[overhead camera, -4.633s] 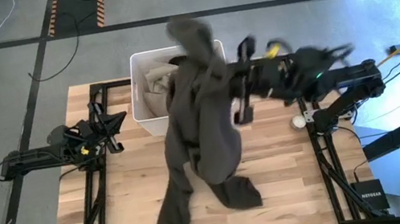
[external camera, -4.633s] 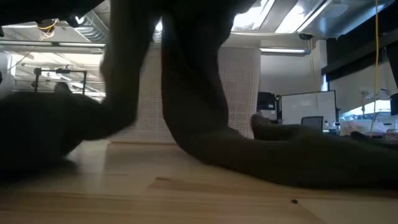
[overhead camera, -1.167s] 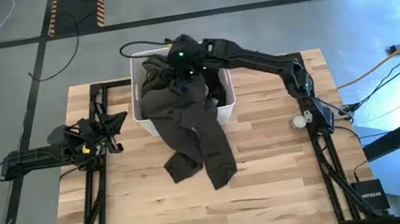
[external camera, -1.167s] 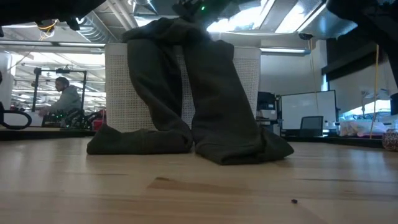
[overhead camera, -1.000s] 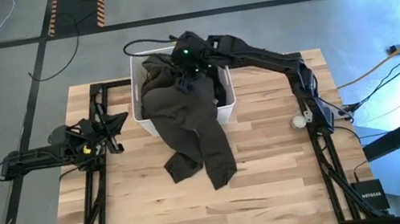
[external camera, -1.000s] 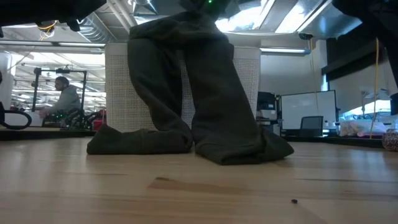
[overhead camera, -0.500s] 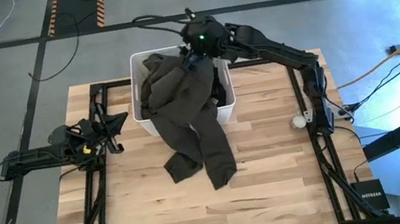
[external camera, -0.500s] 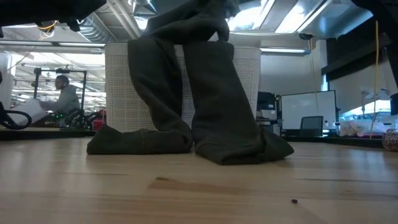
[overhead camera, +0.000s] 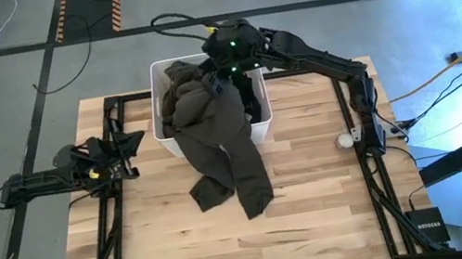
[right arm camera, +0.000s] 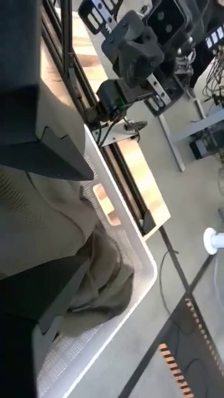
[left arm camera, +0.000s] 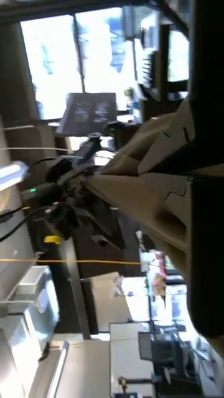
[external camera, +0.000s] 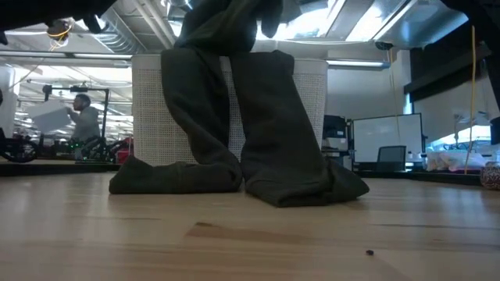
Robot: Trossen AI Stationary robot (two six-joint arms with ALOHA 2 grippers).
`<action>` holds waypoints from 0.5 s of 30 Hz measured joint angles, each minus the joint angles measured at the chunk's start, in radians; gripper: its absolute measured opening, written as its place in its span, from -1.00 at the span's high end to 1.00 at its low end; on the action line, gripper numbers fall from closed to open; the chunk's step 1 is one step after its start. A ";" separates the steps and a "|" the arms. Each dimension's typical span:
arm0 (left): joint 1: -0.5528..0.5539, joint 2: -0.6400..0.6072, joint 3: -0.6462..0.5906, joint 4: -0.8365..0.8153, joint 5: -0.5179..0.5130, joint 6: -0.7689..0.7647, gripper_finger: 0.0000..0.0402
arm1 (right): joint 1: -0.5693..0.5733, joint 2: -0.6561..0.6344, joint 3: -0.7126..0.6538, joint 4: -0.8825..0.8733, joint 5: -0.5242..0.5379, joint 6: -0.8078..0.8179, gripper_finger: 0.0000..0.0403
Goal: Sort clothes
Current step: Put the gray pants into the white laundry organizer
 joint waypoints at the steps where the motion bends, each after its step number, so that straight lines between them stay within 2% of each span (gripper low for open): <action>1: 0.000 0.008 0.000 0.016 0.010 -0.002 1.00 | 0.007 0.002 0.000 0.008 0.002 -0.005 -0.13; 9: 0.000 0.196 0.000 0.201 0.040 0.064 0.98 | 0.047 0.016 0.000 0.016 0.045 -0.034 -0.13; 15: 0.015 0.382 0.073 0.261 0.036 0.088 0.67 | 0.059 0.024 0.001 0.017 0.047 -0.033 -0.13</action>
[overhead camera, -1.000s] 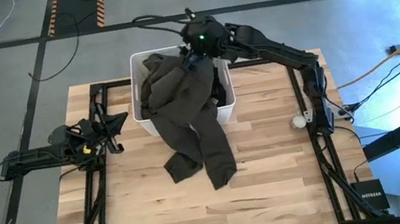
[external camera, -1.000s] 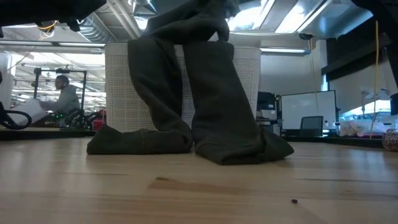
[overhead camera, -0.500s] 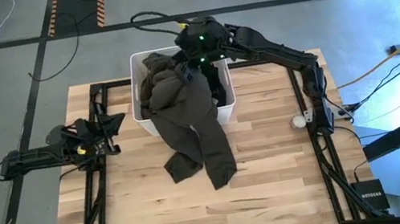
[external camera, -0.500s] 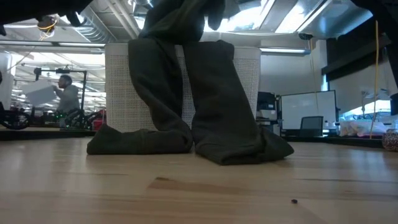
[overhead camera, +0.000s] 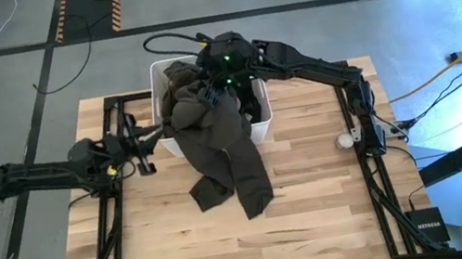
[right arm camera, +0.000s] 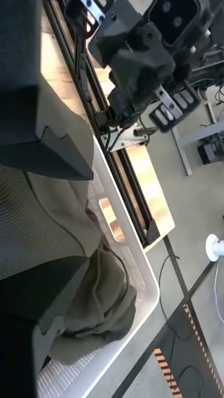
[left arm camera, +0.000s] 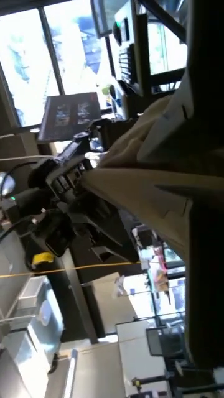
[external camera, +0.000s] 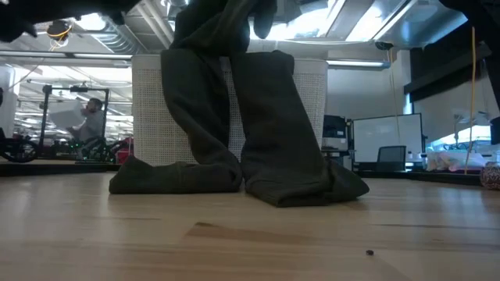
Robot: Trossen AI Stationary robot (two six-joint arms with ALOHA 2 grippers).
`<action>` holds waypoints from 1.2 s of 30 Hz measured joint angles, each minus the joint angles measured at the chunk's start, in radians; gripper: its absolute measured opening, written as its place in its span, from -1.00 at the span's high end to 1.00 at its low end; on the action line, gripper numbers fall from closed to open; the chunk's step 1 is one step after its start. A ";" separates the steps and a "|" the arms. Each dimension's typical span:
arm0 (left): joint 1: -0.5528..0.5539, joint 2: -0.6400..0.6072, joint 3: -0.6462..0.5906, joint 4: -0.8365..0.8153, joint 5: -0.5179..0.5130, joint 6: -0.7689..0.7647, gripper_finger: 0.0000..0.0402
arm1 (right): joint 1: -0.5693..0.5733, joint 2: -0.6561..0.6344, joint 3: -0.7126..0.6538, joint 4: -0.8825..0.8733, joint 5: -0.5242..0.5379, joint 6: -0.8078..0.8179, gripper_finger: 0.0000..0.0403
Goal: Sort clothes
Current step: Put the gray pants into the white laundry organizer
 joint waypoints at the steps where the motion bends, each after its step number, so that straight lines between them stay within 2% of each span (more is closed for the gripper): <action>1: 0.005 0.034 0.020 0.000 0.000 -0.004 0.61 | 0.001 0.000 0.000 0.000 0.000 0.002 -0.13; 6: 0.012 0.194 0.115 -0.006 -0.001 0.008 0.30 | 0.007 0.000 0.000 -0.005 0.000 0.006 -0.13; 11: 0.039 0.322 0.193 -0.007 -0.001 0.017 0.08 | 0.030 0.000 0.000 -0.008 0.002 0.005 -0.13; 16: 0.050 0.397 0.259 -0.005 -0.001 0.061 -0.03 | 0.060 0.018 0.000 -0.015 0.027 0.006 -0.13; 21: 0.050 0.450 0.301 -0.001 0.000 0.113 -0.05 | 0.079 0.034 0.000 -0.018 0.042 0.005 -0.13; 24: 0.050 0.497 0.311 0.001 0.032 0.189 0.00 | 0.078 0.034 0.000 -0.013 0.047 -0.002 -0.13; 27: 0.050 0.540 0.323 -0.007 0.049 0.222 0.14 | 0.078 0.032 0.000 -0.015 0.048 -0.005 -0.13; 30: 0.050 0.556 0.336 -0.005 0.046 0.223 0.42 | 0.078 0.029 -0.001 -0.002 0.080 -0.021 -0.13; 33: 0.050 0.558 0.339 -0.018 0.045 0.239 0.80 | 0.077 0.025 0.009 -0.002 0.108 -0.039 -0.13; 34: 0.050 0.555 0.339 -0.029 0.045 0.242 0.88 | 0.077 0.025 0.014 -0.001 0.115 -0.049 -0.13; 36: 0.057 0.553 0.340 -0.043 0.042 0.240 0.91 | 0.077 0.023 0.025 0.004 0.128 -0.057 -0.13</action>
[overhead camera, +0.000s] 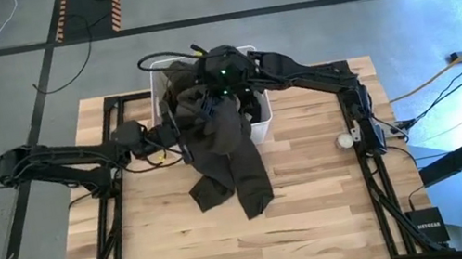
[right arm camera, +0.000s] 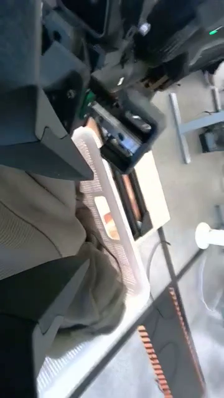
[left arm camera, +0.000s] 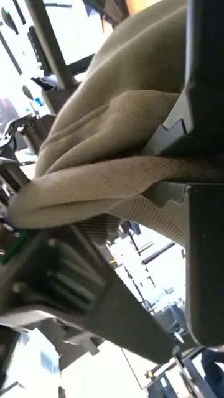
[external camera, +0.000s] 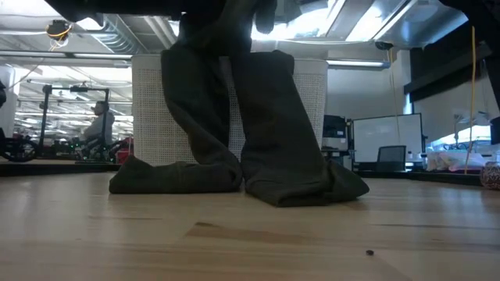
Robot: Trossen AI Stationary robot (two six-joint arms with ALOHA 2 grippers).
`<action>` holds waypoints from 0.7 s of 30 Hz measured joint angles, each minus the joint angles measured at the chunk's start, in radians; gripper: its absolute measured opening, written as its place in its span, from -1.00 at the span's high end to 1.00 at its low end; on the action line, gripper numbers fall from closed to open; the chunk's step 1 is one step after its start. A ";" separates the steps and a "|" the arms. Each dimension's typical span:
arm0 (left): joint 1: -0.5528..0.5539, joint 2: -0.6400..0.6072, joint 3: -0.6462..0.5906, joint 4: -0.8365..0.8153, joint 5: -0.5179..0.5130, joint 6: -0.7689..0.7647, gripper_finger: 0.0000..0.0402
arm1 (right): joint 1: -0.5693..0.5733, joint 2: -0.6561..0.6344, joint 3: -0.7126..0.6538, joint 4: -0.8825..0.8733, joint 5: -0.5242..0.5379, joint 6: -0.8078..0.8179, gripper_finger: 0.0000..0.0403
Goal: Sort clothes
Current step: Put the gray pants into the white laundry organizer
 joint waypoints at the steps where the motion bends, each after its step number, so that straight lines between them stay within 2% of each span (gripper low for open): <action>1: 0.007 -0.001 0.001 -0.008 -0.001 -0.007 0.90 | 0.000 -0.009 -0.002 0.011 0.006 -0.002 -0.13; 15: 0.083 -0.004 0.005 -0.062 0.004 -0.104 0.94 | -0.001 -0.033 -0.002 0.159 0.099 0.009 -0.13; 19: 0.085 -0.002 0.002 -0.034 0.063 -0.130 0.94 | 0.001 -0.033 -0.002 0.210 0.116 0.010 -0.13; 21: 0.085 -0.002 0.002 -0.018 0.096 -0.138 0.94 | 0.003 -0.033 -0.002 0.244 0.077 0.010 -0.13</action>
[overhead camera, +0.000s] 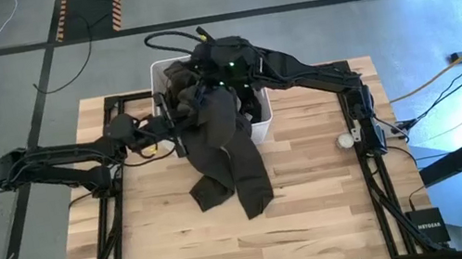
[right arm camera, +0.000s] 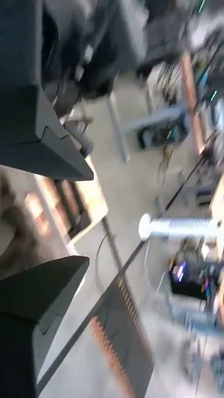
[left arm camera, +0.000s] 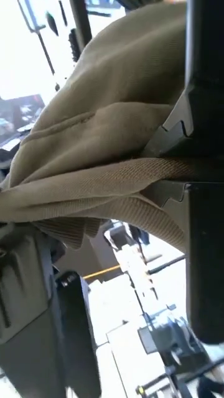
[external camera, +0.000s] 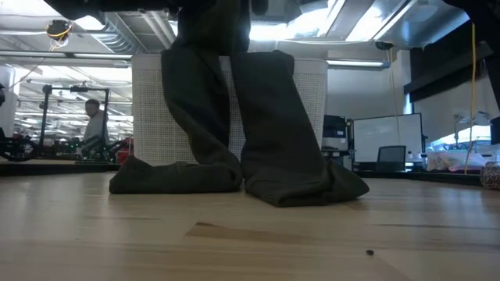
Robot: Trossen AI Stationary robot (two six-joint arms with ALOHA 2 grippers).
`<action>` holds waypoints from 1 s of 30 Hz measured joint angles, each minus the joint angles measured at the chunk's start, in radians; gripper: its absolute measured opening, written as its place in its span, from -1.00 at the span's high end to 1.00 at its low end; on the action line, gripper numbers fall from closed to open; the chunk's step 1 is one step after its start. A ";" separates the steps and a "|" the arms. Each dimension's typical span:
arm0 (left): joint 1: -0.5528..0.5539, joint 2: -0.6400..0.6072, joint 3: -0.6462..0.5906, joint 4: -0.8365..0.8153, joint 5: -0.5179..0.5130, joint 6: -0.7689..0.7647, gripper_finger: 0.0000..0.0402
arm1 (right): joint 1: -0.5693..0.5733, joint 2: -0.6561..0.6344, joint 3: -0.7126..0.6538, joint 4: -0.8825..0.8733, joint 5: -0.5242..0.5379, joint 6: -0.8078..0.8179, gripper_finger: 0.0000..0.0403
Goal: Sort clothes
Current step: Put the gray pants into the white laundry organizer
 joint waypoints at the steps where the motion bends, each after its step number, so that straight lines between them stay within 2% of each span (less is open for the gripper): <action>1: 0.000 0.000 0.000 0.006 0.006 -0.008 0.94 | -0.001 0.000 0.000 0.024 -0.036 0.005 -0.13; 5: 0.000 0.000 0.000 0.047 0.061 -0.035 0.94 | -0.001 0.001 0.000 0.119 -0.181 0.012 -0.13; 10: -0.002 0.002 0.000 0.110 0.265 -0.069 0.94 | 0.007 0.002 0.000 0.222 -0.186 -0.052 -0.13; 15: -0.004 0.002 0.001 0.139 0.336 -0.090 0.94 | 0.024 0.020 0.000 0.362 -0.214 -0.118 -0.13; 22: -0.001 0.002 0.000 0.148 0.325 -0.110 0.94 | 0.051 0.022 0.000 0.395 -0.183 -0.184 -0.13; 26: 0.000 0.002 0.000 0.139 0.249 -0.112 0.94 | 0.067 0.022 0.000 0.395 -0.172 -0.190 -0.13; 30: 0.002 0.001 0.001 0.132 0.113 -0.115 0.94 | 0.073 0.022 0.000 0.388 -0.168 -0.138 -0.13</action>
